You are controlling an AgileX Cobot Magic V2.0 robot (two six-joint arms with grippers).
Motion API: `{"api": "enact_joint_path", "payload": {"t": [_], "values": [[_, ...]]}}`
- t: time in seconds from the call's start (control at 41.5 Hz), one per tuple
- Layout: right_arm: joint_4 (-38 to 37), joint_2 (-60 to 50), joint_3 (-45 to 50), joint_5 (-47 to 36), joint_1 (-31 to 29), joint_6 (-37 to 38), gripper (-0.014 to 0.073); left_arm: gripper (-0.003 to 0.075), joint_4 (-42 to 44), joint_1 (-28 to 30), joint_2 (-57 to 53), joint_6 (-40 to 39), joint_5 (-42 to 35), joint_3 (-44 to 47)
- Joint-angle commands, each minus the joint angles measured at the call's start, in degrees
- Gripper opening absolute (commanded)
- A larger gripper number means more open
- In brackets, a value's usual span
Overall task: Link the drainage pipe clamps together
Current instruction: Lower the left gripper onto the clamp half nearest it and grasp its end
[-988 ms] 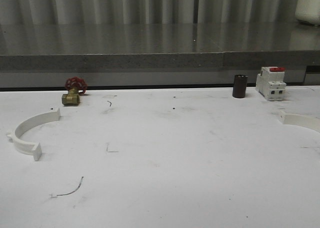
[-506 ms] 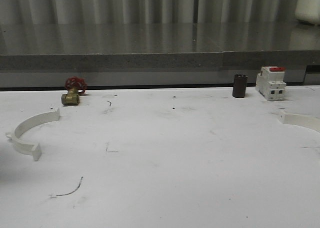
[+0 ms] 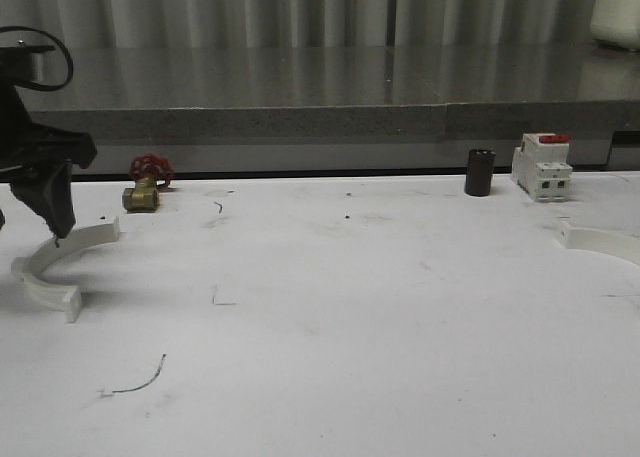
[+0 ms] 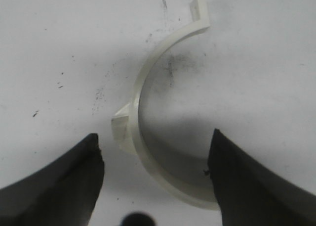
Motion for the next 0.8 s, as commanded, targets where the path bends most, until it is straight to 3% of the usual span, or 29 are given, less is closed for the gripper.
{"api": "enact_joint_path", "payload": {"t": [0.0, 0.482, 0.771], "values": [[-0.57, 0.01, -1.66, -3.24, -0.30, -0.78, 0.0367, 0.0440, -0.93, -0.29, -0.52, -2.23, -0.74, -2.85], [-0.57, 0.01, -1.66, -3.24, -0.30, -0.78, 0.0367, 0.0428, -0.93, -0.29, 3.04, -2.67, -4.12, -2.96], [-0.57, 0.01, -1.66, -3.24, -0.30, -0.78, 0.0367, 0.0187, -0.79, -0.29, 4.67, -2.67, -3.77, -2.96]]}}
